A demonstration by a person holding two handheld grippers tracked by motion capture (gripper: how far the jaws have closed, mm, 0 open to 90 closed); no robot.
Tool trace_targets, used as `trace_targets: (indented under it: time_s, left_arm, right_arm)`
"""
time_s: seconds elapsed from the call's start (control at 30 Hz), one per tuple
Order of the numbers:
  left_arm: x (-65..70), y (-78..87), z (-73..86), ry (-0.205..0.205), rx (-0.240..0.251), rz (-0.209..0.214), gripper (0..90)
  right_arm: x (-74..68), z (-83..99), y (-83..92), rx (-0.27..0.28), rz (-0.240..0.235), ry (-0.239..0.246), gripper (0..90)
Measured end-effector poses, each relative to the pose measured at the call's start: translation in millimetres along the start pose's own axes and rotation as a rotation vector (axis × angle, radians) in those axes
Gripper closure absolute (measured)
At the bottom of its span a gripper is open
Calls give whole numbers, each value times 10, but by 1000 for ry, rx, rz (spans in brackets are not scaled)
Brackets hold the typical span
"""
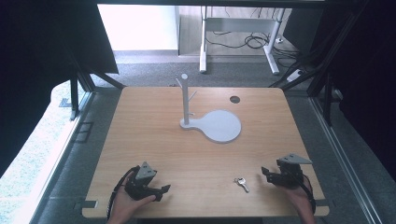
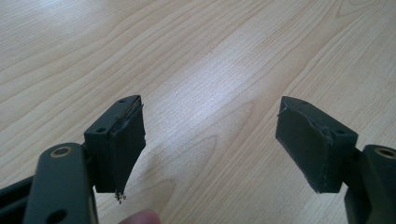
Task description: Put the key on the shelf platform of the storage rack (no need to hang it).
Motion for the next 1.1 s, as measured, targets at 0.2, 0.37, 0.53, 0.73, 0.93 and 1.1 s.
trace_targets:
  time_s: [0.2,0.37,0.53,0.73,0.93,1.1]
  left_arm:
    - [-5,-7,1,-2,-3,1,243]
    - [4,-23,2,-4,-6,5,243]
    - [11,0,-7,6,17,-16,247]
    - [12,33,-15,8,37,-23,251]
    - [12,29,-7,11,30,-8,262]
    - [28,50,-17,7,31,-7,260]
  right_arm:
    - [-22,4,21,3,-14,5,325]
    - [-22,-1,17,-13,-24,8,362]
    - [-14,-23,24,-26,-40,8,383]
    - [-9,-95,75,-45,-82,23,410]
    - [-64,-246,134,-91,-97,97,446]
    - [-69,-402,174,-127,-107,131,474]
Point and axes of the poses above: each handheld gripper's, and its own axes: y roughly backward along the jaws, z roughly out of its underside, x roughly to its right, the point moved 2 cm from there along -y, roughly forward along the jaws, and after that the axes turned 14 degrees about z, right-handed, at the moved point
